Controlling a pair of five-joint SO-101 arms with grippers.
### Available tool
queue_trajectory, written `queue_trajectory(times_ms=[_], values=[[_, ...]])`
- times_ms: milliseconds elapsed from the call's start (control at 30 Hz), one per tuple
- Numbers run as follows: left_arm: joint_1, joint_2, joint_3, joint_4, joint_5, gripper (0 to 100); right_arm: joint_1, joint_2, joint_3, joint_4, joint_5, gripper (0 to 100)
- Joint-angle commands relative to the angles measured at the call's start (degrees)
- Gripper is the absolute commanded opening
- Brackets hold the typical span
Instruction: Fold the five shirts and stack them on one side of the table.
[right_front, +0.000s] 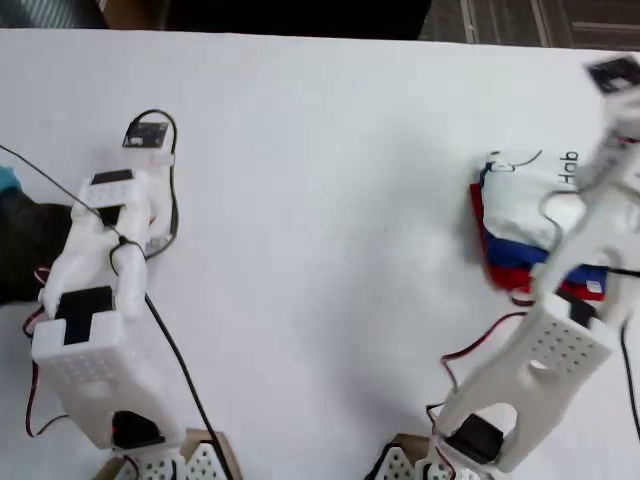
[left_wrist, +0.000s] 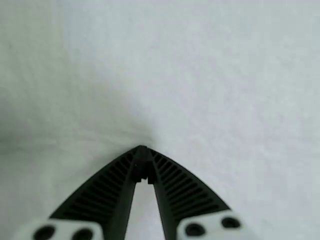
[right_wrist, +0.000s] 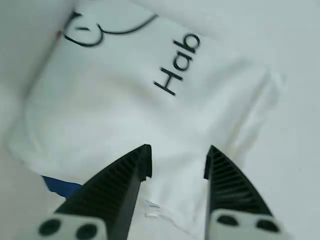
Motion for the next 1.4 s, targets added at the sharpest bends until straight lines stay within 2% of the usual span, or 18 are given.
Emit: queue_trajectory(times_ms=[0,133,267,533,733,933,1267,1367], values=[[0.53,0.09,-2.07,-0.97,-0.62,3,-7.43,-5.93,2.2,0.75,-2.9,1.3],[0.53,0.09,-2.07,-0.97,-0.62,3,-14.29,-7.08,7.65,0.75,-6.59,1.9],[0.53,0.09,-2.07,-0.97,-0.62,3,-16.48,-6.37,11.16,0.57,-6.95,2.1],[0.53,0.09,-2.07,-0.97,-0.62,3,-9.27,-6.37,17.23,0.48,-6.51,2.1],[0.53,0.09,-2.07,-0.97,-0.62,3,-2.59,-6.46,27.96,0.48,2.64,2.1],[0.53,0.09,-2.07,-0.97,-0.62,3,1.63,-10.59,29.98,0.4,9.05,2.1],[0.53,0.18,-2.07,-0.97,-0.62,3,-0.04,-22.2,30.07,-1.54,8.62,2.2],[0.53,0.18,-2.07,-0.97,-0.62,3,-1.1,-22.46,31.65,-6.55,1.14,2.2]])
